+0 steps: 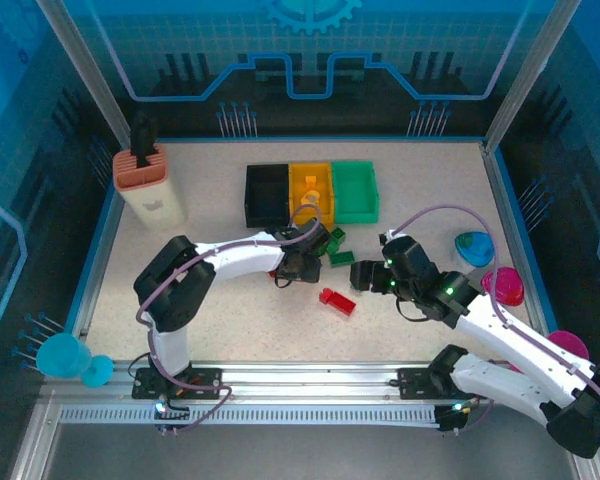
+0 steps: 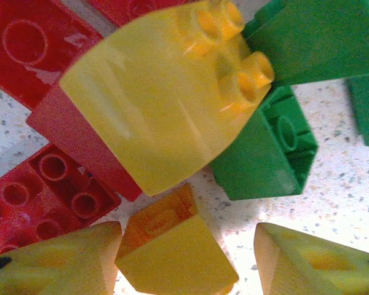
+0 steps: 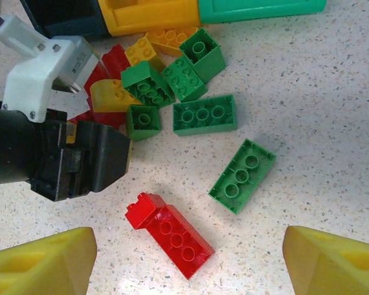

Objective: Sort the legos into containers by color
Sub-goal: Pick up the lego from the center of the table, then place the lego in the container.

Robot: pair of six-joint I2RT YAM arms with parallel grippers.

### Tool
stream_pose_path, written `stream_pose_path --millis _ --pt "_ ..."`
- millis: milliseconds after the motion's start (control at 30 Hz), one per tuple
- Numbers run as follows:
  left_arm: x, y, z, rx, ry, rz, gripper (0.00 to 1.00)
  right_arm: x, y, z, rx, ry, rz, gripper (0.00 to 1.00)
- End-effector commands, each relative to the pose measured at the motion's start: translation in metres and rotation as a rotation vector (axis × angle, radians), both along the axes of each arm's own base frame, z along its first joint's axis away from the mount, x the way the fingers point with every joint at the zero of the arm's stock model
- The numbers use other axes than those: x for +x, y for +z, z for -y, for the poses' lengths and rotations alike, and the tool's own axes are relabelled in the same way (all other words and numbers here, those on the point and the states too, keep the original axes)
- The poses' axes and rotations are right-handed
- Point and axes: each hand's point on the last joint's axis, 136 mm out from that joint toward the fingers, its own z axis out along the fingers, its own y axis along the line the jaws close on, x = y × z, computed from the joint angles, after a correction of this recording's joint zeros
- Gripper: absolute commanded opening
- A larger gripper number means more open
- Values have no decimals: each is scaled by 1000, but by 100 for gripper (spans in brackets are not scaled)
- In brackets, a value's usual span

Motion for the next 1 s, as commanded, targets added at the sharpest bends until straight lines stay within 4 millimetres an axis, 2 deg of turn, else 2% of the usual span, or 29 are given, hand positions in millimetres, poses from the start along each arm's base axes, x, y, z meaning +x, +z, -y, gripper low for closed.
stream_pose_path --millis 0,100,167,333,433,600,700,833,967 --pt "1 -3 -4 42 -14 -18 57 1 2 2 12 0 11 80" --pt "1 -4 -5 44 -12 -20 53 1 2 3 13 -1 12 78" --pt "2 -3 -5 47 -12 -17 45 0 1 4 14 -6 11 75" --pt "2 11 -4 53 -22 5 33 -2 -1 8 14 -16 6 69" --pt "3 28 -3 41 -27 34 30 -3 -2 10 13 -19 6 68" --pt "11 70 0 1 -35 117 29 -4 -5 11 11 -19 -1 67" --pt "21 94 2 0 -49 173 29 -5 -6 12 10 -19 -5 67" --pt "43 113 5 0 -60 215 29 -8 -4 13 14 -14 -3 67" --pt "76 127 5 -13 -44 244 29 -11 -1 18 12 -22 4 67"
